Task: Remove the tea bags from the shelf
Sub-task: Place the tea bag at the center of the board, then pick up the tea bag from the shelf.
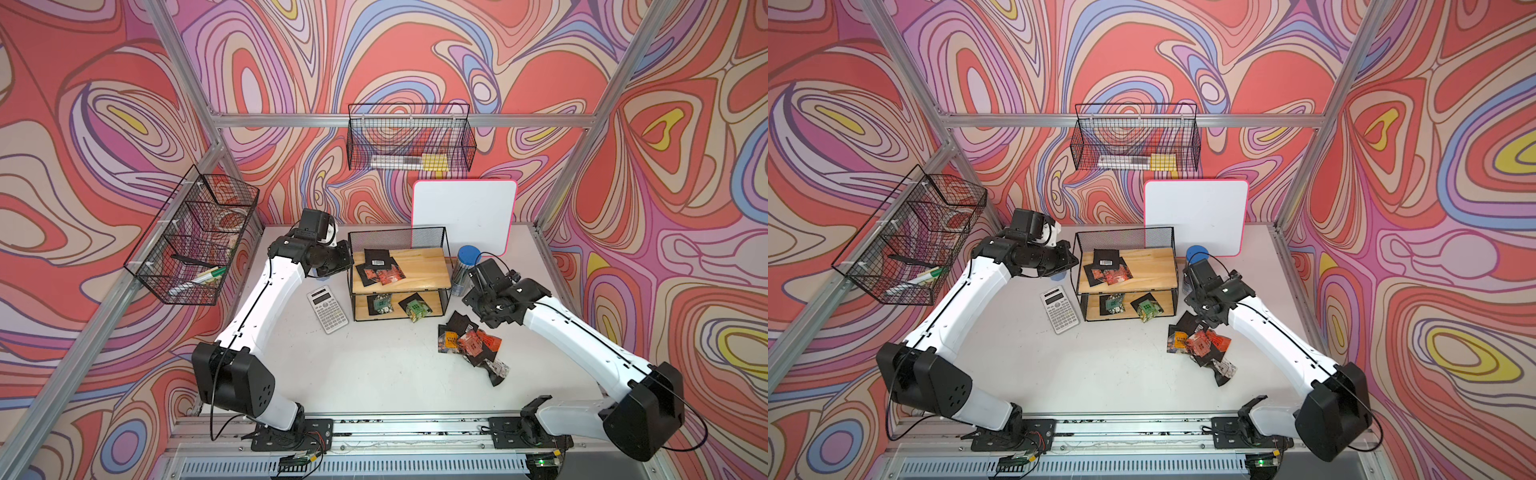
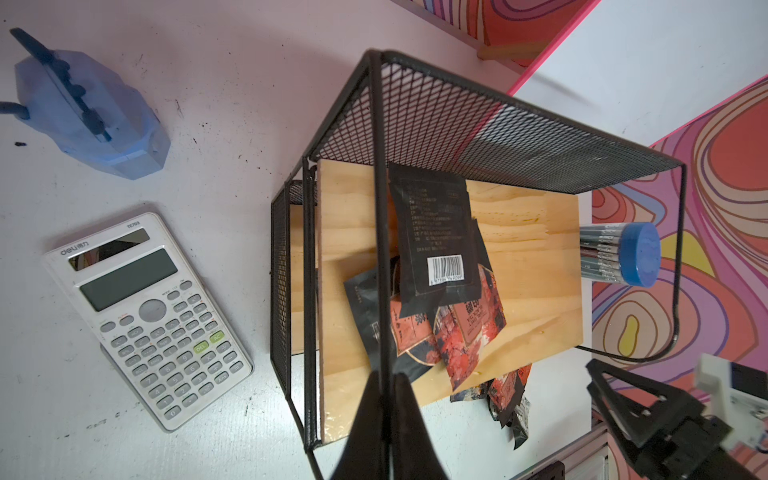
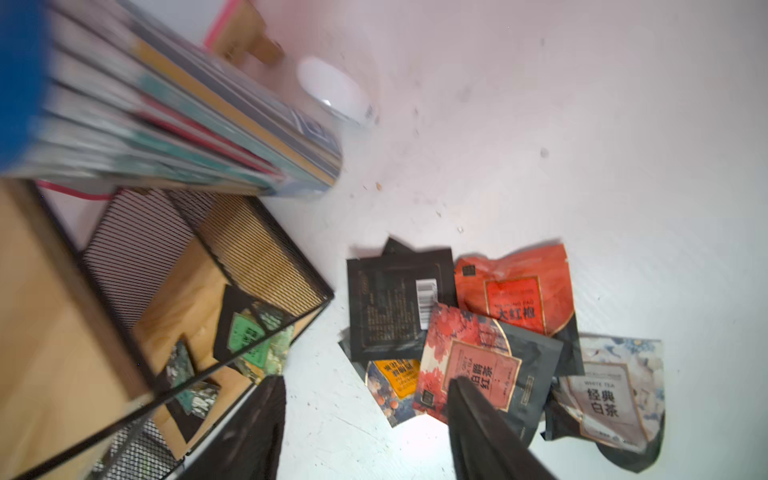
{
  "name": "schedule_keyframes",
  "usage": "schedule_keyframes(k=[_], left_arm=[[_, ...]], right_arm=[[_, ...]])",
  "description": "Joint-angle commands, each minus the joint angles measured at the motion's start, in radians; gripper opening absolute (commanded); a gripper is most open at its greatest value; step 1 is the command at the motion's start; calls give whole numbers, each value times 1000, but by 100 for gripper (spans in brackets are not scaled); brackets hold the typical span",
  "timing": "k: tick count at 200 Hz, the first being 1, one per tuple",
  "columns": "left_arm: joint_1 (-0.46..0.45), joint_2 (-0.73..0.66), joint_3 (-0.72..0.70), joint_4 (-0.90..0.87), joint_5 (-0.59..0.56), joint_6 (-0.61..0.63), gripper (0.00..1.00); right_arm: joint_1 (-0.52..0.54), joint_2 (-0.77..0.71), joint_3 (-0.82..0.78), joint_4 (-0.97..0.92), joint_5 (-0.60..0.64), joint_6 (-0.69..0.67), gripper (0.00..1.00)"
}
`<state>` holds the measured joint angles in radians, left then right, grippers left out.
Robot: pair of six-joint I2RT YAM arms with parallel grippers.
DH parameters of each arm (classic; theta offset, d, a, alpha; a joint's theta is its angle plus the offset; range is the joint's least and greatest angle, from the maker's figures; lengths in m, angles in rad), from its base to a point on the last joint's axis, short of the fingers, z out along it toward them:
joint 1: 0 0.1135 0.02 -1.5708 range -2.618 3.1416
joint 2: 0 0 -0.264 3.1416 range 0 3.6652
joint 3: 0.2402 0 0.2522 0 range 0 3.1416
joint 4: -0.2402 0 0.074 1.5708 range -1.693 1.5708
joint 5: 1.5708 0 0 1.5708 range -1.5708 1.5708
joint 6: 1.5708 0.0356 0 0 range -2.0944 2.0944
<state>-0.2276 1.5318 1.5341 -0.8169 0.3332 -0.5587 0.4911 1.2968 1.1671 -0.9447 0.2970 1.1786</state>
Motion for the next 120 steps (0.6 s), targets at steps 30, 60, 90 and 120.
schedule_keyframes(k=[30, 60, 90, 120], left_arm=[[4, 7, 12, 15, 0, -18, 0], [3, 7, 12, 14, -1, -17, 0], [4, 7, 11, 15, -1, -20, 0], [4, 7, 11, 16, 1, -22, 0]], right_arm=[[69, 84, 298, -38, 197, -359, 66], [176, 194, 455, 17, 162, -554, 69], [213, 340, 606, 47, -26, -650, 71], [257, 543, 816, -14, -96, -710, 74]])
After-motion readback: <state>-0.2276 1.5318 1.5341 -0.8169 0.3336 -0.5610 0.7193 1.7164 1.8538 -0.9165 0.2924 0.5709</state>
